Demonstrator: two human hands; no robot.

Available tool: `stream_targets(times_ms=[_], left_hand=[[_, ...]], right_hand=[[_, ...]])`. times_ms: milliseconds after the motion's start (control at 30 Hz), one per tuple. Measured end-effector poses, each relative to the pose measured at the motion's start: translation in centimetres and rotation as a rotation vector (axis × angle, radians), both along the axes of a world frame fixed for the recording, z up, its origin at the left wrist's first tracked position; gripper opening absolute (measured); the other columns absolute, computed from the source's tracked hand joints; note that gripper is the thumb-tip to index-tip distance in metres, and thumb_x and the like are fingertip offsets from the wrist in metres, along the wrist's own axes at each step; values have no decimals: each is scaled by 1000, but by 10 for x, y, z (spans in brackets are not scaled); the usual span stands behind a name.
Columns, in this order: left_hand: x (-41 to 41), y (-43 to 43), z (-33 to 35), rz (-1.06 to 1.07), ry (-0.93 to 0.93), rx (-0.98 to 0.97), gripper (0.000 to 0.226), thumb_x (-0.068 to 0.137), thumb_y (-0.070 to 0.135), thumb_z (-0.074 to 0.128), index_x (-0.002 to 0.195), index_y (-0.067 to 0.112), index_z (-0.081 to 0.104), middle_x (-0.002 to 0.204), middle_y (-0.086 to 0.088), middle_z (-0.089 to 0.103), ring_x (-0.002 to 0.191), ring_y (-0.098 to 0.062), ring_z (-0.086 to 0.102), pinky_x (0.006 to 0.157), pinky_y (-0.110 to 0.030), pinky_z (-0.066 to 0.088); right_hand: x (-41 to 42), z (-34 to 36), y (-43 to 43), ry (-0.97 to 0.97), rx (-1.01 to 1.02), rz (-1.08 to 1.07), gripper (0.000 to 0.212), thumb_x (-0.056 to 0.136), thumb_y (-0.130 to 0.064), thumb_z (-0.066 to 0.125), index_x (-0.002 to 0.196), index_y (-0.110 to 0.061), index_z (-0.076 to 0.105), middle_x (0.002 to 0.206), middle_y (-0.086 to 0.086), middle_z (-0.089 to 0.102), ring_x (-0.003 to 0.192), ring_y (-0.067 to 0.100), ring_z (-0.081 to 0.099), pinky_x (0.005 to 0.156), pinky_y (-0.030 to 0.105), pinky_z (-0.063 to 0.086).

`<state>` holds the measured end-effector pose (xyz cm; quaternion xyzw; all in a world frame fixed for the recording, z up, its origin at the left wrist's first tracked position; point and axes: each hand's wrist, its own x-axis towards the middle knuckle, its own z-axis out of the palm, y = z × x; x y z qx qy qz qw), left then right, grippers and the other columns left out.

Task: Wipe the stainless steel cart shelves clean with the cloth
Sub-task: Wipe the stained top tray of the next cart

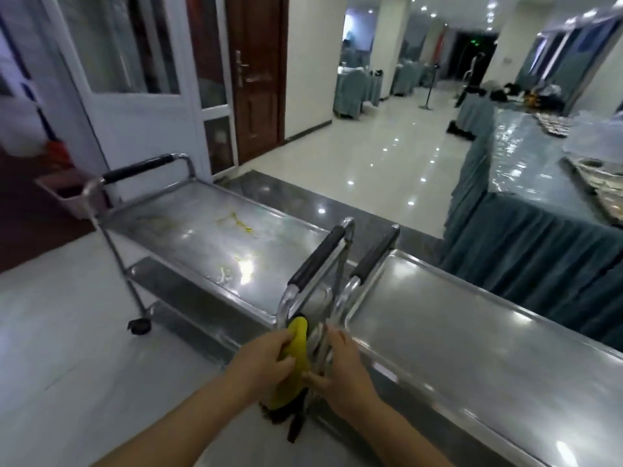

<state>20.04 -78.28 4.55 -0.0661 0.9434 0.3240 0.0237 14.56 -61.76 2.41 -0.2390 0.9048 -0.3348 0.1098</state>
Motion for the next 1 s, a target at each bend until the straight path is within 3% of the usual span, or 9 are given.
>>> stream_targets(times_ms=[67, 200, 267, 333, 433, 567, 667, 833, 1000], left_hand=[[7, -47, 5, -39, -11, -89, 20, 89, 31, 51, 109, 32, 51, 94, 11, 53, 84, -11, 53, 63, -21, 35], [16, -133, 21, -194, 71, -202, 45, 78, 47, 31, 101, 20, 60, 95, 0, 61, 90, -19, 57, 65, -27, 36], [13, -173, 21, -237, 102, -238, 38, 80, 39, 36, 100, 17, 61, 96, -2, 62, 90, -19, 55, 68, -27, 36], [6, -209, 15, -230, 104, -258, 27, 82, 26, 43, 101, 16, 61, 97, -2, 60, 92, -19, 54, 70, -27, 35], [-5, -248, 3, -138, 103, -245, 29, 83, 26, 40, 104, 19, 58, 100, 1, 58, 95, -17, 52, 72, -29, 38], [-32, -267, -12, -17, 94, -109, 16, 91, 23, 49, 104, 22, 58, 102, 5, 59, 91, -13, 51, 66, -27, 32], [-59, -268, -26, -10, 64, -52, 13, 92, 28, 50, 102, 24, 56, 101, 6, 61, 92, -14, 55, 66, -28, 34], [-102, -297, -45, 63, -25, -42, 19, 90, 27, 57, 109, 23, 56, 101, 4, 63, 92, -15, 58, 73, -29, 44], [-137, -351, -60, 168, -95, -72, 24, 91, 26, 56, 114, 22, 56, 107, 5, 62, 94, -14, 59, 74, -27, 44]], right_hand=[[-3, 5, -42, 57, -14, 52, 101, 78, -51, 72, 152, -25, 9, 151, -8, 19, 141, 14, 19, 116, 26, 20], [-12, 6, -126, 13, 15, 148, 103, 78, -41, 76, 152, -27, 6, 155, -8, 12, 142, 13, 15, 115, 25, 20], [-17, 2, -165, -13, 17, 170, 91, 72, -38, 80, 147, -25, 28, 150, -1, 23, 138, 17, 25, 109, 19, 25], [-20, -6, -195, -40, 1, 161, 64, 63, -43, 79, 119, -19, 58, 133, 4, 40, 123, 17, 39, 94, 13, 27], [-22, -15, -228, -155, -85, 66, 29, 60, -36, 79, 75, -29, 55, 122, -1, 48, 114, 13, 47, 87, 14, 32], [-25, -12, -248, -474, -434, -234, 28, 62, -3, 78, 81, -19, 66, 89, 7, 64, 79, 16, 63, 70, 29, 55], [-40, -6, -257, -573, -557, -396, 18, 76, 9, 66, 76, -8, 61, 66, 7, 58, 64, 18, 57, 57, 32, 50], [-99, -6, -266, -301, -404, -492, 25, 73, 5, 60, 65, -15, 46, 52, -8, 38, 52, 12, 37, 46, 23, 29], [-157, -2, -259, 150, 61, -403, 27, 80, -27, 69, 74, -14, 46, 59, 1, 50, 50, 20, 45, 46, 31, 33]])
